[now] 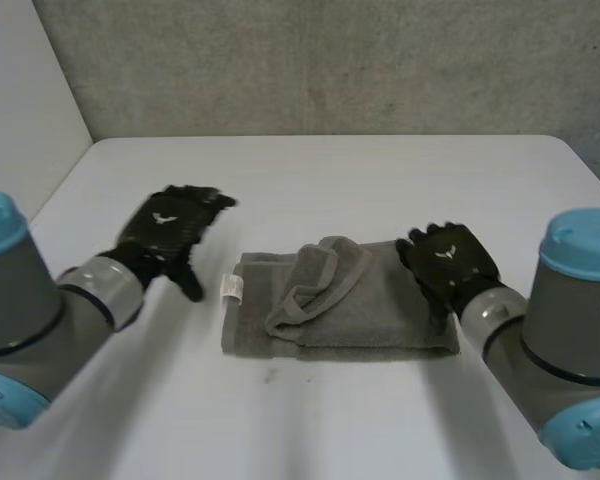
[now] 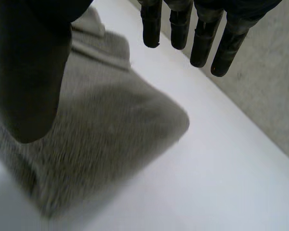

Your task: Fold the towel.

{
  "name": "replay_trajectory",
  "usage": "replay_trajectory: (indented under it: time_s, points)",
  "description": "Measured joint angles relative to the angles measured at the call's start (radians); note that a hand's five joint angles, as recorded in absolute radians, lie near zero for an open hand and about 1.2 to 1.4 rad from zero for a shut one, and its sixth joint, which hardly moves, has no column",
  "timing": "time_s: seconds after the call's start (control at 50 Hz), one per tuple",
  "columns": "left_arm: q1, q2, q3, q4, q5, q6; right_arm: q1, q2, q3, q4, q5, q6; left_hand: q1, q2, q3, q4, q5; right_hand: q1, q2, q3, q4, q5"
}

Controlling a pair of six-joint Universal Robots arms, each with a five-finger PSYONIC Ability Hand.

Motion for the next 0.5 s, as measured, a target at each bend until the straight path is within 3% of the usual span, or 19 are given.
replay_trajectory:
  time_s: [0.16, 0.24, 0.34, 0.5]
  points:
    - [-0.233, -0.052, 0.086, 0.002, -0.007, -0.086, -0.033, 0.007, 0.069, -0.044, -0.013, -0.005, 0.004, 0.014, 0.010, 0.011, 0.000, 0.000, 0.000, 0.000, 0.000, 0.000]
    - [-0.311, -0.116, 0.158, 0.001, -0.017, -0.114, -0.029, 0.010, 0.073, -0.048, -0.012, -0.005, 0.004, 0.019, 0.015, 0.016, 0.000, 0.000, 0.000, 0.000, 0.000, 0.000]
    - [-0.360, -0.213, 0.257, -0.001, -0.048, -0.121, -0.025, 0.012, 0.078, -0.052, -0.011, -0.004, 0.014, 0.023, 0.020, 0.021, 0.000, 0.000, 0.000, 0.000, 0.000, 0.000]
    - [-0.369, -0.371, 0.407, -0.029, -0.113, -0.112, -0.022, 0.020, 0.086, -0.059, -0.011, -0.009, 0.029, 0.037, 0.033, 0.035, 0.002, 0.000, 0.000, 0.000, 0.000, 0.000]
